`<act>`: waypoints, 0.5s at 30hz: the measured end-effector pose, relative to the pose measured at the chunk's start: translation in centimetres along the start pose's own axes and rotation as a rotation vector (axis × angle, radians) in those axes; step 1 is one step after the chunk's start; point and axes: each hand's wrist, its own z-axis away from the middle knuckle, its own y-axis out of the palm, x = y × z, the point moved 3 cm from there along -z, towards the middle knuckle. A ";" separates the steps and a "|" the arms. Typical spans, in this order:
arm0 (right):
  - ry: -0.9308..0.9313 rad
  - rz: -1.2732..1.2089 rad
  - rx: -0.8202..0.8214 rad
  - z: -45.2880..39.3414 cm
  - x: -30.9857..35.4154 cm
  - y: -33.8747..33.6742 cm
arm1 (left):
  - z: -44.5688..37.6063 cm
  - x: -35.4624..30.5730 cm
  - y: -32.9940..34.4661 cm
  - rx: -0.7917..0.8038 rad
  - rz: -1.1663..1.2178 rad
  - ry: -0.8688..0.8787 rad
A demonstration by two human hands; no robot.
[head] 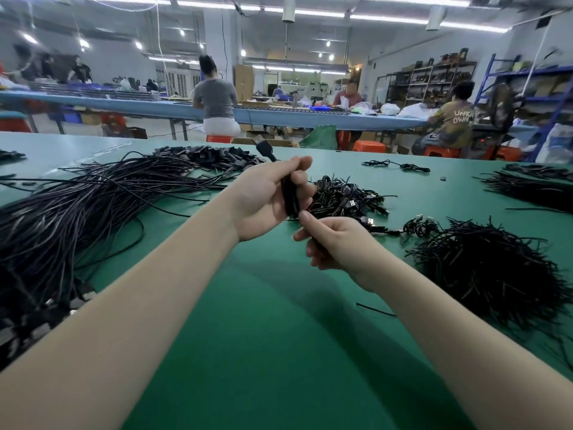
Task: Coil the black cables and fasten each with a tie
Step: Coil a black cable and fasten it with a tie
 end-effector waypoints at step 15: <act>0.154 -0.475 0.046 0.0 -2.0 -1.5 | -0.2 3.5 -1.6 -0.044 -0.414 -0.282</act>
